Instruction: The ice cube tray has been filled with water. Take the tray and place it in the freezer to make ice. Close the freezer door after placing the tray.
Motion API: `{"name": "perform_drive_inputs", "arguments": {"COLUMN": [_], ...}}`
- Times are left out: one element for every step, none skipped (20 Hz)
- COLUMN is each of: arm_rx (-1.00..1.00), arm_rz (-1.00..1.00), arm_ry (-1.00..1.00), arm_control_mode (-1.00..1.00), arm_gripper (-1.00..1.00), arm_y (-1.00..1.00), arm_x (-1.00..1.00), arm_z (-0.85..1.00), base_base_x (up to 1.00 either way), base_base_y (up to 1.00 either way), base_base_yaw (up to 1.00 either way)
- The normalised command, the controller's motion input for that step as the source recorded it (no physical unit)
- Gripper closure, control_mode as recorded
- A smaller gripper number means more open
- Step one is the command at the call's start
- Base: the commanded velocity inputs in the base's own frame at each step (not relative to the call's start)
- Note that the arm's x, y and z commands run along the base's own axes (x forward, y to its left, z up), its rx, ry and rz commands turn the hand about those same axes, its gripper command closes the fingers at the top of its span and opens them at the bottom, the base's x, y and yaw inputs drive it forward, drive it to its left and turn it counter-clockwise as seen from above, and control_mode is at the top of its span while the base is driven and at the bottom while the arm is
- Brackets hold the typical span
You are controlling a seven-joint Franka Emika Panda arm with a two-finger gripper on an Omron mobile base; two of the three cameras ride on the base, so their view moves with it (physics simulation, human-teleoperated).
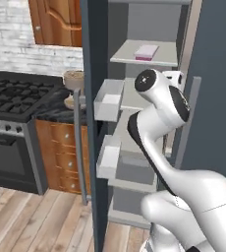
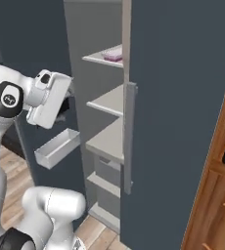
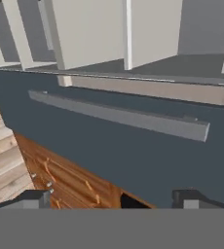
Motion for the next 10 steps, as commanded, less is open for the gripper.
{"name": "perform_drive_inputs", "arguments": {"arm_rx": [0.00, 0.00, 0.00, 0.00, 0.00, 0.00, 0.00, 0.00, 0.00, 0.00], "arm_rz": [0.00, 0.00, 0.00, 0.00, 0.00, 0.00, 0.00, 0.00, 0.00, 0.00], "arm_ry": [0.00, 0.00, 0.00, 0.00, 0.00, 0.00, 0.00, 0.00, 0.00, 0.00], "arm_control_mode": [1.00, 1.00, 1.00, 1.00, 1.00, 1.00, 1.00, 1.00, 1.00, 1.00], "arm_gripper": [-1.00, -1.00, -1.00, -1.00, -1.00, -1.00, -1.00, -1.00, -1.00, -1.00], "arm_y": [0.00, 0.00, 0.00, 0.00, 0.00, 0.00, 0.00, 0.00, 0.00, 0.00], "arm_x": [0.00, 0.00, 0.00, 0.00, 0.00, 0.00, 0.00, 0.00, 0.00, 0.00], "arm_z": [0.00, 0.00, 0.00, 0.00, 0.00, 0.00, 0.00, 0.00, 0.00, 0.00], "base_base_x": [-0.23, -0.23, -0.24, -0.26, -0.28, -0.31, -0.33, -0.34, -0.38, -0.41], "base_base_y": [0.00, 0.00, 0.05, 0.11, 0.18, 0.21, 0.24, 0.27, 0.30, 0.33], "base_base_yaw": [-0.40, -0.40, -0.40, -0.39, -0.39, -0.38, -0.38, -0.37, -0.36, -0.35]}}
